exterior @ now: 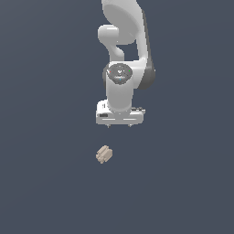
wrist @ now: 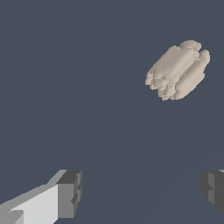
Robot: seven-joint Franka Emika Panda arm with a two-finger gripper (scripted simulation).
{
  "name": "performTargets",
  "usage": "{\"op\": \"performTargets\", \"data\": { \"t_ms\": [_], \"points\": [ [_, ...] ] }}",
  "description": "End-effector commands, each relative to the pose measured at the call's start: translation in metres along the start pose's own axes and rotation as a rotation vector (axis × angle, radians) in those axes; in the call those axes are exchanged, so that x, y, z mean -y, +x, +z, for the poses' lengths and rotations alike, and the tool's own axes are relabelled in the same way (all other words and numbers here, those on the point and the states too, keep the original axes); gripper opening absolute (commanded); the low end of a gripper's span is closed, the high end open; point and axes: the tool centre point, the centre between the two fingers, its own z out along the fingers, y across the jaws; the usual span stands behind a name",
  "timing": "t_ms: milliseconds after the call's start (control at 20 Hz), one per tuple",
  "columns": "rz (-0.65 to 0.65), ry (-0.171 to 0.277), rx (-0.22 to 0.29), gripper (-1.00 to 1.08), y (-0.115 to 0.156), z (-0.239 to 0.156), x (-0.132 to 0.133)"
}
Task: Pick up the object and move it to a goal position.
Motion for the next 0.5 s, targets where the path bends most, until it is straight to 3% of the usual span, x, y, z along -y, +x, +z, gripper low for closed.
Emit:
{"op": "performTargets", "data": {
  "t_ms": [0, 450],
  "points": [
    [0.000, 0.000, 0.000, 1.00, 0.000, 0.000, 0.000],
    [0.020, 0.010, -0.030, 1.00, 0.006, -0.014, 0.005]
  ]
}}
